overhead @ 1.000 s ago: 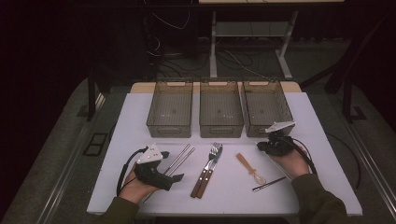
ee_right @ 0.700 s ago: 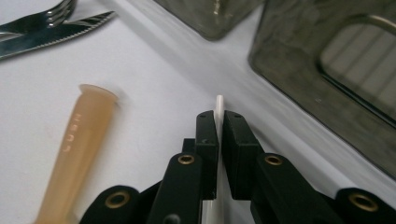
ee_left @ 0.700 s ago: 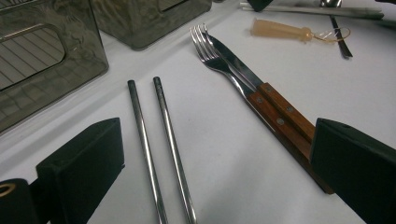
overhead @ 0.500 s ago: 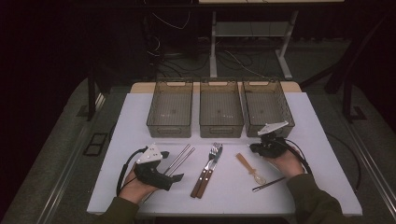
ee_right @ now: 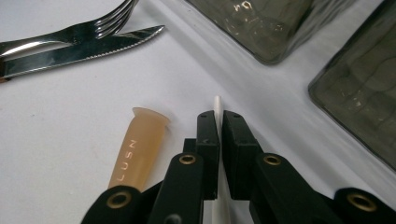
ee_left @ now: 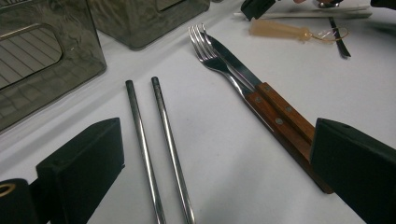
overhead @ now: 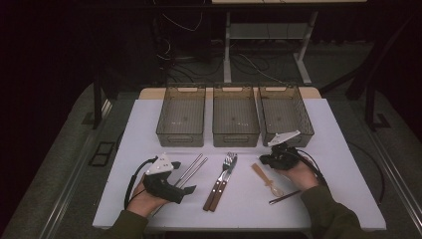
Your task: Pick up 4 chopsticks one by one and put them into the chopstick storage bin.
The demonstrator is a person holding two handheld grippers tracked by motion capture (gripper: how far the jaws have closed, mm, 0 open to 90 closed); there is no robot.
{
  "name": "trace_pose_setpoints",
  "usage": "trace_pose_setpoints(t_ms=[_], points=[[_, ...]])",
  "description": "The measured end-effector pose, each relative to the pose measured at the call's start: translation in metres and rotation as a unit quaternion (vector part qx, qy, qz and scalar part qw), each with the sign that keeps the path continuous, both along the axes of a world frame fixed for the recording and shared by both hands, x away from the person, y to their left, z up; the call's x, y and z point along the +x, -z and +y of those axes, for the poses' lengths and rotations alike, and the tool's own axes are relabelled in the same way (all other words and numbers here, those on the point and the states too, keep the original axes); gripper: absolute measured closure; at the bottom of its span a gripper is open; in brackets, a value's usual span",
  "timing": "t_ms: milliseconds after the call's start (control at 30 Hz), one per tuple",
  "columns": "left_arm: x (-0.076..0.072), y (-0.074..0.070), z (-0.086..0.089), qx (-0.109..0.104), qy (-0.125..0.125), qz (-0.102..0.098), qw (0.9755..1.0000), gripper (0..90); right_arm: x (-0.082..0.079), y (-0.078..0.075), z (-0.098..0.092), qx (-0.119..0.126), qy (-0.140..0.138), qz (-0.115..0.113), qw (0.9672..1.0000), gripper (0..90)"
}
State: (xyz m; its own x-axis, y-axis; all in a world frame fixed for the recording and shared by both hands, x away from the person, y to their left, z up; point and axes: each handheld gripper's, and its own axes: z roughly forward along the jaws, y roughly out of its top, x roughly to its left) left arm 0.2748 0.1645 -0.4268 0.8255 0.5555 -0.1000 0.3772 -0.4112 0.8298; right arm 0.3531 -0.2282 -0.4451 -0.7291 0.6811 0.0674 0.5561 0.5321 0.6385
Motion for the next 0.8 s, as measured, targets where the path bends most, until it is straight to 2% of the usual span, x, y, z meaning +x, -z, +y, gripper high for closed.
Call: trace_pose_setpoints(t_ms=[100,233,267,333,533,600,800], points=[[0.000,0.001,0.000,0.002,0.000,0.002,1.0000,1.8,-0.001,0.000,0.001,0.000,0.000,-0.002,1.0000,85.6],[-0.001,0.000,-0.001,-0.002,0.003,0.001,1.0000,1.8,-0.002,-0.001,0.000,0.007,0.003,-0.002,1.0000,74.4],[-0.001,0.000,-0.001,-0.002,0.003,0.001,1.0000,1.8,-0.002,-0.001,0.000,0.007,0.003,-0.002,1.0000,74.4],[0.000,0.001,0.000,-0.003,0.001,0.003,1.0000,1.8,-0.002,-0.005,-0.004,0.030,0.001,-0.003,0.9995,67.8],[-0.001,0.001,0.000,-0.001,0.002,0.003,1.0000,1.8,-0.005,-0.018,-0.018,0.071,0.007,-0.005,0.9975,56.5],[-0.001,0.002,0.000,-0.003,0.002,0.004,1.0000,1.8,-0.009,-0.024,-0.024,0.077,0.010,-0.012,0.9969,52.8],[-0.002,0.002,0.001,-0.012,-0.001,0.006,0.9999,1.7,-0.019,-0.034,-0.041,0.082,0.014,-0.017,0.9964,49.3]])
